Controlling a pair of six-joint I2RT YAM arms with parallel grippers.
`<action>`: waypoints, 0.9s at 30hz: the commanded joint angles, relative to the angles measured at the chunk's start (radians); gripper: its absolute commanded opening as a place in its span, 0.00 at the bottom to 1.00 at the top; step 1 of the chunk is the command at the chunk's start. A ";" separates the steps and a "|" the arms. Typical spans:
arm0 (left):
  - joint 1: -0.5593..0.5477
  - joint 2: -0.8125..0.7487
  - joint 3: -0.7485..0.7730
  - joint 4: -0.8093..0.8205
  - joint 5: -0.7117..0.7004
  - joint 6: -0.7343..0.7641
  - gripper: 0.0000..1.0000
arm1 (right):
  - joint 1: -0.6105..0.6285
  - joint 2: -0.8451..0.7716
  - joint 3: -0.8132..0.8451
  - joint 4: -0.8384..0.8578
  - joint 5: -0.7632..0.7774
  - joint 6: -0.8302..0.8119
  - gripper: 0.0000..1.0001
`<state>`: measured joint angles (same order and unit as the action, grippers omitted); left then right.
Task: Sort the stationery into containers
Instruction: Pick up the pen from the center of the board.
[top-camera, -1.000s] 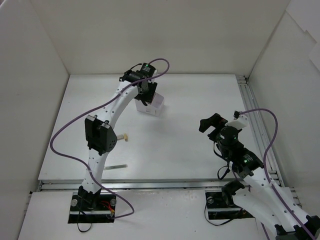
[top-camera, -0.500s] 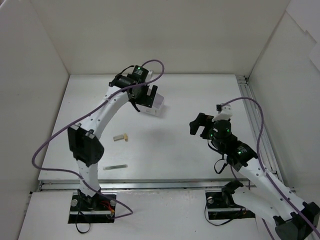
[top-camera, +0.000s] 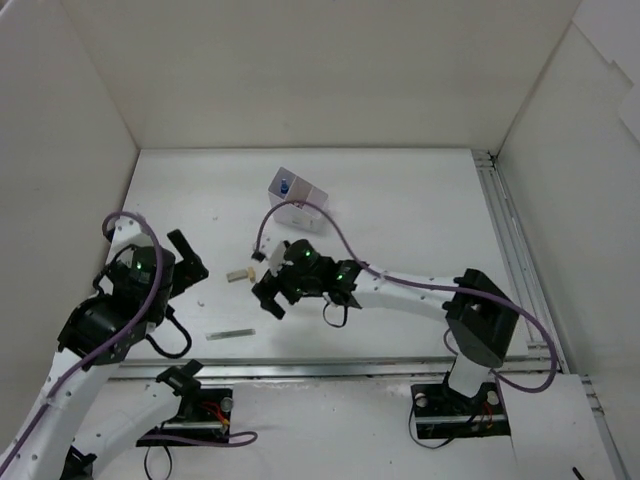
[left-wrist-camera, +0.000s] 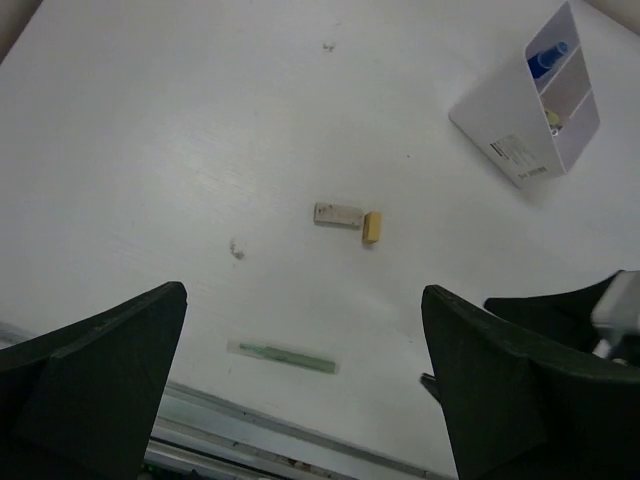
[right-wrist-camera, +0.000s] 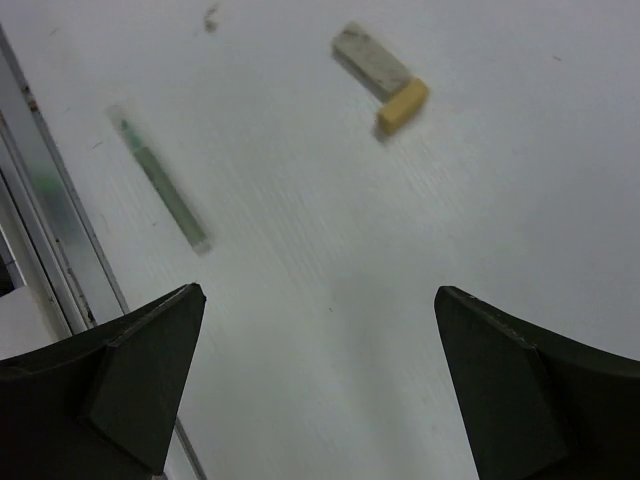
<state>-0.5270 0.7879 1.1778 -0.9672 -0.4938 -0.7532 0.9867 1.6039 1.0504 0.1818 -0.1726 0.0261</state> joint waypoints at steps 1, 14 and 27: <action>-0.001 -0.018 -0.039 -0.149 -0.137 -0.262 1.00 | 0.094 0.125 0.163 0.084 -0.139 -0.178 0.98; -0.001 -0.171 -0.112 -0.142 -0.101 -0.334 1.00 | 0.268 0.520 0.534 -0.039 -0.021 -0.379 0.98; -0.001 -0.210 -0.130 -0.145 -0.115 -0.347 1.00 | 0.262 0.662 0.597 -0.016 0.004 -0.348 0.67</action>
<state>-0.5262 0.5652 1.0447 -1.1217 -0.6006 -1.0855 1.2564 2.2631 1.6272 0.1421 -0.1841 -0.3321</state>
